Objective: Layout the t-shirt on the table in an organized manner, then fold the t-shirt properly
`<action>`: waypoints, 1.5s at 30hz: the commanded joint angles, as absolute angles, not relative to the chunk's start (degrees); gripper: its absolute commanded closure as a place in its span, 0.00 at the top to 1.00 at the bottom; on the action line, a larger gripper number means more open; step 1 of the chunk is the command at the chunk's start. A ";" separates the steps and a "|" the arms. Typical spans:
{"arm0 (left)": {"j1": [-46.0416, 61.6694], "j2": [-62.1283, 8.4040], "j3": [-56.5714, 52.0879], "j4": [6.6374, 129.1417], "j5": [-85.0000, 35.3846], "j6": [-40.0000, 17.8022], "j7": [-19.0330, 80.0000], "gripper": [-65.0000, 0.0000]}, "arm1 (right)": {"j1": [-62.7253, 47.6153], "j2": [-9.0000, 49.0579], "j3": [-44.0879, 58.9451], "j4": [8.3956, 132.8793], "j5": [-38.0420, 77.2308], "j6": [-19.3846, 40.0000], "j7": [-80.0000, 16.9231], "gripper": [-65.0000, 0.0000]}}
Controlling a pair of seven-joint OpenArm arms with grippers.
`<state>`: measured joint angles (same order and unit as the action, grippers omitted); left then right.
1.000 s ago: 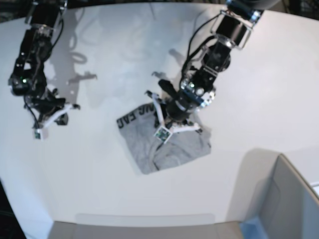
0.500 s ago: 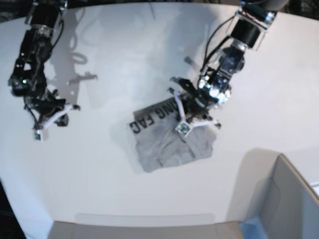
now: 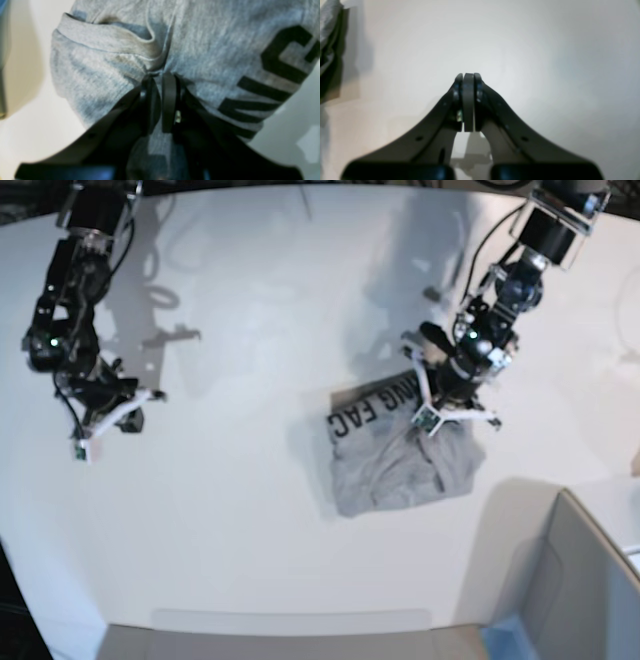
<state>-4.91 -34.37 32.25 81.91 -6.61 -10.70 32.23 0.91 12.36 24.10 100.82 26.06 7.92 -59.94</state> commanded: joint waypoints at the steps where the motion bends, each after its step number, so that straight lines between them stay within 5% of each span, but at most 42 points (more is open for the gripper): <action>1: -3.65 -37.67 32.13 80.40 -5.58 -11.03 40.04 0.12 | 1.36 13.23 24.31 102.02 26.59 8.22 -58.95 0.00; 15: -2.68 -43.65 32.22 88.92 -5.58 -11.03 38.37 0.12 | -0.13 12.97 24.31 104.40 26.59 8.22 -58.95 0.00; 29: -4.00 -39.25 31.60 99.82 -5.49 -11.03 38.46 0.12 | -1.10 13.14 24.31 108.09 26.68 8.31 -58.95 0.00; 37: -4.44 -36.00 21.05 111.16 -5.49 -11.03 38.37 0.12 | -1.36 13.58 24.22 112.66 30.73 8.40 -58.68 0.00; 41: 2.24 -32.40 15.43 116.97 -5.58 -11.03 37.58 0.12 | -3.03 14.99 24.13 117.49 30.73 8.84 -58.51 0.00; 45: 10.24 -27.91 12.35 117.14 -5.58 -11.03 31.60 0.08 | -5.93 15.96 24.40 118.29 30.55 15.78 -57.89 0.00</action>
<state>10.81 -27.51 12.88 115.94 -5.85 -11.44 33.56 -6.59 14.83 23.88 117.60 30.06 15.73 -59.31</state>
